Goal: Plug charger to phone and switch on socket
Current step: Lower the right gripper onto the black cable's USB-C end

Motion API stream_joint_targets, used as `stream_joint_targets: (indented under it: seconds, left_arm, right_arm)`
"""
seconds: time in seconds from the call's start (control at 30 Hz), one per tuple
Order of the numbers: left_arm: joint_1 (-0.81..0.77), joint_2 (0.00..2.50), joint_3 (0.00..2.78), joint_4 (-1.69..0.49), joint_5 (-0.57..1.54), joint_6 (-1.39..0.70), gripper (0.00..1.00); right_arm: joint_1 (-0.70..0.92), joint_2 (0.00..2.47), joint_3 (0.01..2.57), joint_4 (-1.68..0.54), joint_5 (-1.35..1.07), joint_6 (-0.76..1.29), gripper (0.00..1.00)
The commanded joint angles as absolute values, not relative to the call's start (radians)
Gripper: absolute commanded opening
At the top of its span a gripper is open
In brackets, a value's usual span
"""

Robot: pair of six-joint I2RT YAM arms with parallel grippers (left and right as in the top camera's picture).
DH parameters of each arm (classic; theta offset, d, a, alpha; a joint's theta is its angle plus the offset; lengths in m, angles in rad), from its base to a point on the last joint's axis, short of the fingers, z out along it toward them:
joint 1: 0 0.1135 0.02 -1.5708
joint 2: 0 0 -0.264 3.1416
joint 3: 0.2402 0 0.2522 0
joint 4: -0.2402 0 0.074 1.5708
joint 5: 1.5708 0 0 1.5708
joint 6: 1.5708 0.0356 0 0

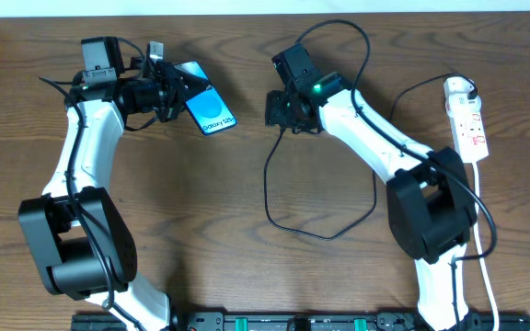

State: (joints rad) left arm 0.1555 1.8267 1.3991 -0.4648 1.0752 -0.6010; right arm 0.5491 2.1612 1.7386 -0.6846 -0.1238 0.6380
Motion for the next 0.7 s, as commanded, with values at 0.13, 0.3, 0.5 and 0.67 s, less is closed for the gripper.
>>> stream_joint_targets:
  seconds: [0.13, 0.3, 0.5, 0.67]
  left_arm:
    - [0.158, 1.804, 1.411, -0.464, 1.114, -0.587, 0.08]
    - [0.158, 1.804, 1.411, -0.464, 1.114, -0.587, 0.07]
    - [0.158, 1.804, 1.411, -0.464, 1.114, -0.587, 0.07]
    - [0.158, 1.804, 1.411, -0.464, 1.114, -0.587, 0.07]
  right_arm:
    - [0.546, 2.228, 1.749, -0.684, -0.116, 0.684, 0.44]
    - [0.546, 2.246, 1.748, -0.681, -0.123, 0.684, 0.44]
    - [0.546, 2.273, 1.748, -0.677, -0.142, 0.695, 0.43]
    - [0.546, 2.291, 1.748, -0.670, -0.149, 0.702, 0.42]
